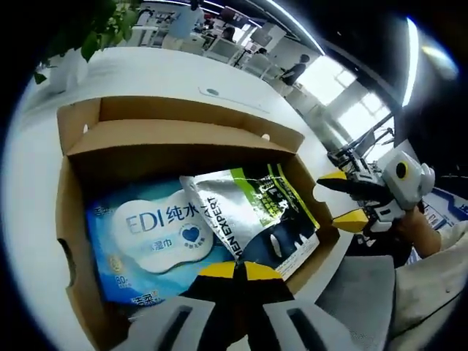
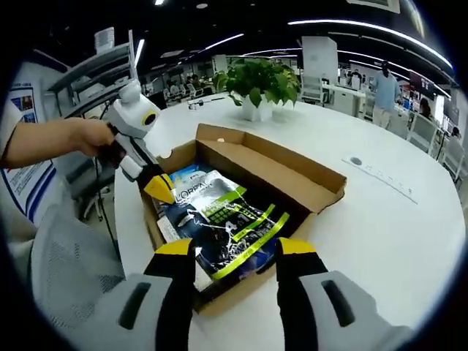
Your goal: Operate the shoe box by opening the lid, removing the specified soft item, and placing it in the target area until the item is outside and the box remains undamaged.
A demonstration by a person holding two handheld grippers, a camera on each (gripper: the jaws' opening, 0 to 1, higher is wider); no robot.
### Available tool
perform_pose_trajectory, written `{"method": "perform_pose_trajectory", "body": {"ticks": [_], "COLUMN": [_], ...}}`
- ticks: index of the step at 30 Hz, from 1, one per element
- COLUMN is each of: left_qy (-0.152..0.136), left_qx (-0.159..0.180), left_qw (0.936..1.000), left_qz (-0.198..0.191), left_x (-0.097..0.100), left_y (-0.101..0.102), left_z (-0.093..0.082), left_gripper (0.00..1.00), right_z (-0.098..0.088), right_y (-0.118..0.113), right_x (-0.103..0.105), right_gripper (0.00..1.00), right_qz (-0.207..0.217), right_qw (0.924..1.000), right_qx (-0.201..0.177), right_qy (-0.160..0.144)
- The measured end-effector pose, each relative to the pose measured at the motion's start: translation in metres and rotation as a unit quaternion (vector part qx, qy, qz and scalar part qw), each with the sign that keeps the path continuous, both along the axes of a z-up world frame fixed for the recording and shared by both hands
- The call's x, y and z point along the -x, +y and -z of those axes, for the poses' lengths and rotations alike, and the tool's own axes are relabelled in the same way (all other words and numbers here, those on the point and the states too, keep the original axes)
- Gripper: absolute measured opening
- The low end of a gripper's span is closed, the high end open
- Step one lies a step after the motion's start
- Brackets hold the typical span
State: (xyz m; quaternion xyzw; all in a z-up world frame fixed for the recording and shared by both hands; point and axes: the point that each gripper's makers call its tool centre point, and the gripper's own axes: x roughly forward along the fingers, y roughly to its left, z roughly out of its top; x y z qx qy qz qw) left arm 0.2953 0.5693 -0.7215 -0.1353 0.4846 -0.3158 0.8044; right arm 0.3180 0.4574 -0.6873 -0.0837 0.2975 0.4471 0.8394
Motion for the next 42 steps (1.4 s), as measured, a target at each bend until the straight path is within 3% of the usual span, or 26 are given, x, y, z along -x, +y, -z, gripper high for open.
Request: {"method": "perform_pose_trajectory", "body": {"ticks": [25,42], "left_qy": [-0.019,-0.029], "left_qx": [-0.037,-0.034], "left_qw": [0.9991,0.9990], "left_qz": [-0.013,-0.008], "left_x": [-0.002,-0.002], "left_y": [0.036,0.036], "left_z": [0.002,0.005], "left_gripper": [0.00,0.00], "right_z": [0.026,0.037], "right_y": [0.026,0.037], "right_x": [0.006,0.008], "right_gripper": [0.23,0.21], "right_qz": [-0.004,0.009], "right_qw": [0.9974,0.9945], "right_qx": [0.014,0.020], "right_qy": [0.070,0.102]}}
